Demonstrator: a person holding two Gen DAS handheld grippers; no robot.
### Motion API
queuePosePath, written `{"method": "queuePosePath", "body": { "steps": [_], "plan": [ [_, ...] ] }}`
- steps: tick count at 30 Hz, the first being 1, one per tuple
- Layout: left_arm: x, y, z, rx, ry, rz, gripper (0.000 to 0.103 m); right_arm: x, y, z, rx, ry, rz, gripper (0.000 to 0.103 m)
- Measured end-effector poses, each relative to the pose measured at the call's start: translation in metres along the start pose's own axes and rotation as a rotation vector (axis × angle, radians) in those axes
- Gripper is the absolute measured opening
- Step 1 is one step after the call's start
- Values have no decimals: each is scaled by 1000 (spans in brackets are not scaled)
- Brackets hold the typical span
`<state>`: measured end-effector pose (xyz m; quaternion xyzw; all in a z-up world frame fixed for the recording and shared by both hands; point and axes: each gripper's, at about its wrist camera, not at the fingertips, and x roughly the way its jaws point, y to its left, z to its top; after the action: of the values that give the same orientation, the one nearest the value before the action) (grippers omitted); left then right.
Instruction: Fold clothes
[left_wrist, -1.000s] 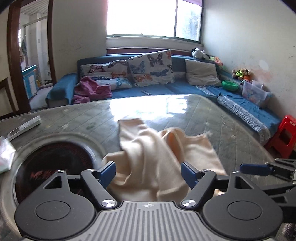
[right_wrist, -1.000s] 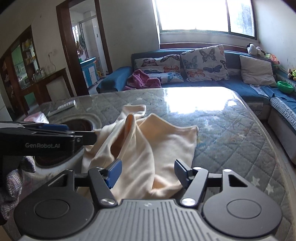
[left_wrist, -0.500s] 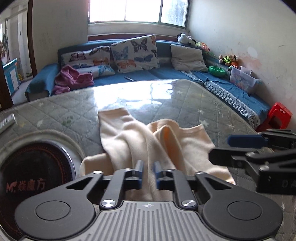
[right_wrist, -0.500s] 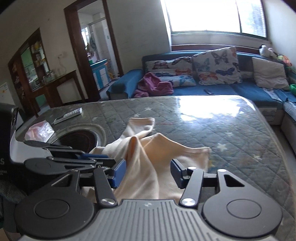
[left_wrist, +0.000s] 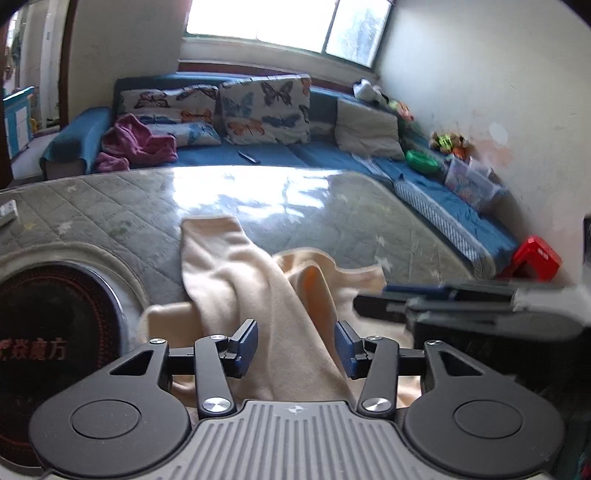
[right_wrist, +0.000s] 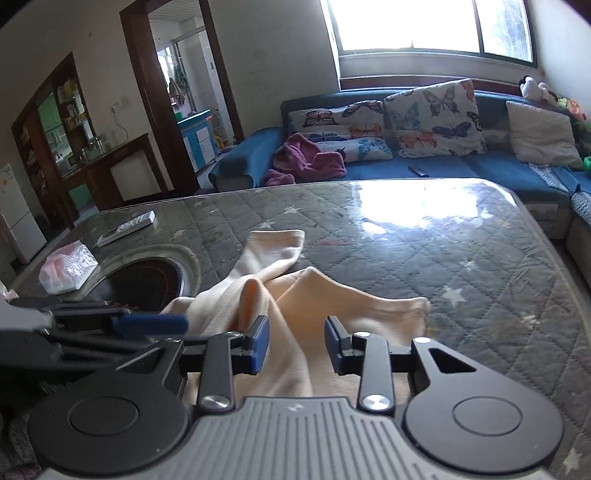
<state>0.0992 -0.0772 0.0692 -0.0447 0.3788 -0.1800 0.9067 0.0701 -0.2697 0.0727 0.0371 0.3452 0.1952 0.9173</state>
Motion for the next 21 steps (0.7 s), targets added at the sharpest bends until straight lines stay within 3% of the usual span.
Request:
{"method": "queuePosePath", "body": {
  "steps": [3, 4, 11, 16, 21],
  "plan": [
    [6, 3, -7, -7, 22, 6, 14, -2, -2, 0, 0, 0, -2, 34],
    [8, 4, -9, -8, 26, 11, 9, -3, -2, 1, 0, 0, -2, 34],
    [-32, 27, -22, -66, -74, 59, 5, -1, 4, -1, -19, 3, 10, 35],
    [-67, 47, -42, -152, -119, 85, 5, 7, 16, -3, -57, 9, 8, 41],
    [-88, 66, -72, -208, -113, 125, 5, 16, 29, -5, -95, 14, 7, 41]
  ]
}}
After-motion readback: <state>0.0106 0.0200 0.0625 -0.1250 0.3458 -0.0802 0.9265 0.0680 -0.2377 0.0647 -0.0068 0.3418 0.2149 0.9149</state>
